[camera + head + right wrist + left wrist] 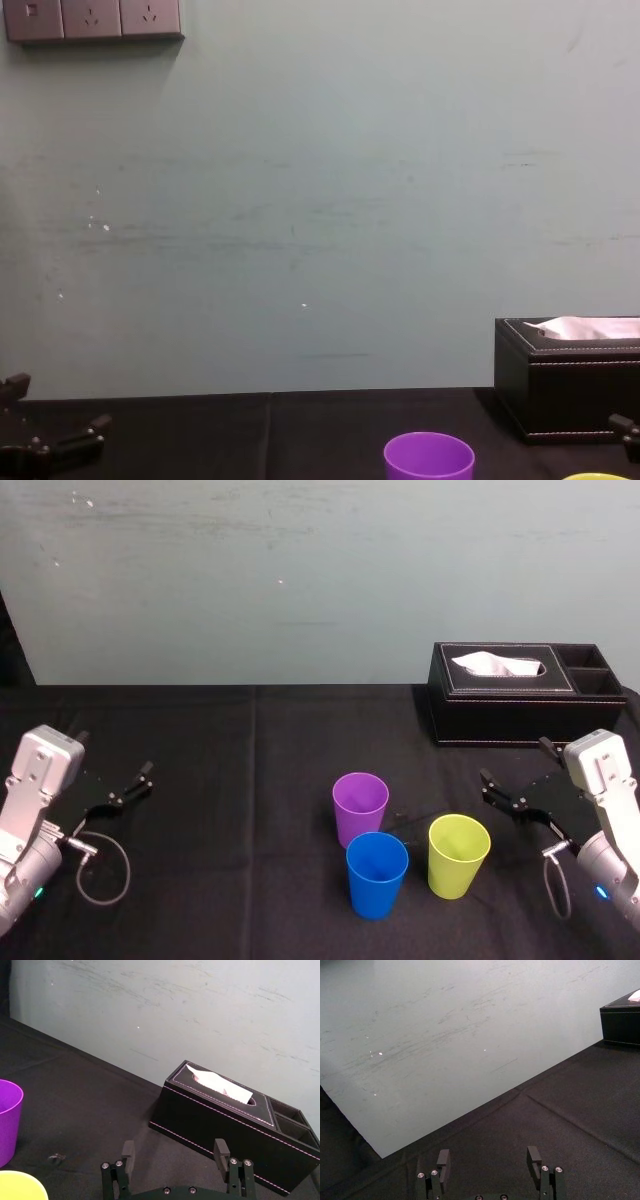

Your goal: Stack the three plastic cups sequentially using one hand.

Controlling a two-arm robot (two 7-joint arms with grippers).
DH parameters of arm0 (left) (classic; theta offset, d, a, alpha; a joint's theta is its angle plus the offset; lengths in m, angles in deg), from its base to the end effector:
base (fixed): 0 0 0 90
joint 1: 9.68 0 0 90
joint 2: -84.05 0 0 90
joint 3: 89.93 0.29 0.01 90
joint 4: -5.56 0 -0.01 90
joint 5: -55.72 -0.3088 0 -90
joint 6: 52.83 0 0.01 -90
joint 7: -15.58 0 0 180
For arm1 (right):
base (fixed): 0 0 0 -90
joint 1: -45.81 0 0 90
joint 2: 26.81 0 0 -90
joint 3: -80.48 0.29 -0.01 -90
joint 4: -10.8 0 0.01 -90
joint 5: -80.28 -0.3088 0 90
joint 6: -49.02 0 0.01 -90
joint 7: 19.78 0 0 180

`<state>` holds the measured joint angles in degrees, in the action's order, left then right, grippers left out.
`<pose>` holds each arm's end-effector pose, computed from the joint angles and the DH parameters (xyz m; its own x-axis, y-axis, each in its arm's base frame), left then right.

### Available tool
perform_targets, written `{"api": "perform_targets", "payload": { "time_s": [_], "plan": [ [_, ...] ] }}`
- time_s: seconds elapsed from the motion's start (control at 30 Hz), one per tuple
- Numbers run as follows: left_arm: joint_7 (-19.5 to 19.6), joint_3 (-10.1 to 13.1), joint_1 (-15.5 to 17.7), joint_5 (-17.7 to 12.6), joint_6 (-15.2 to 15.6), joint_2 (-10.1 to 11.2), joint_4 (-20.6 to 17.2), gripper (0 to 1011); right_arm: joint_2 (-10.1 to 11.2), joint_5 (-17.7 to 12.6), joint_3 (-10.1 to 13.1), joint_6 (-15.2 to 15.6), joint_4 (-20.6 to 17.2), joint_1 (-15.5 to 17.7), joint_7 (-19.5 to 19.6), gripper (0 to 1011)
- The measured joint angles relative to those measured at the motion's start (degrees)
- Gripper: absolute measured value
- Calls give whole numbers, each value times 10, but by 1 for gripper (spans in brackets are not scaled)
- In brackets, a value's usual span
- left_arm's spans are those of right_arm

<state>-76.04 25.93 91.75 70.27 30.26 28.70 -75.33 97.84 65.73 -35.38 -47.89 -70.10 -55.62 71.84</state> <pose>0.3581 0.0828 -0.3023 0.2922 0.8803 0.3738 -0.9553 0.2872 0.0704 0.3581 -0.0827 -0.3023 0.2922 -0.8803 0.3738 0.9553 0.2873 -0.0702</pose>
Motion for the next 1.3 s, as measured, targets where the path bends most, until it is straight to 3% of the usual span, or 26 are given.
{"api": "perform_targets", "payload": {
  "time_s": [1.3],
  "plan": [
    [0, 0, 0, 0, 0, 0, 0, 1000, 0, 0, 0, 0, 0, 0, 0, 1002]
  ]
}}
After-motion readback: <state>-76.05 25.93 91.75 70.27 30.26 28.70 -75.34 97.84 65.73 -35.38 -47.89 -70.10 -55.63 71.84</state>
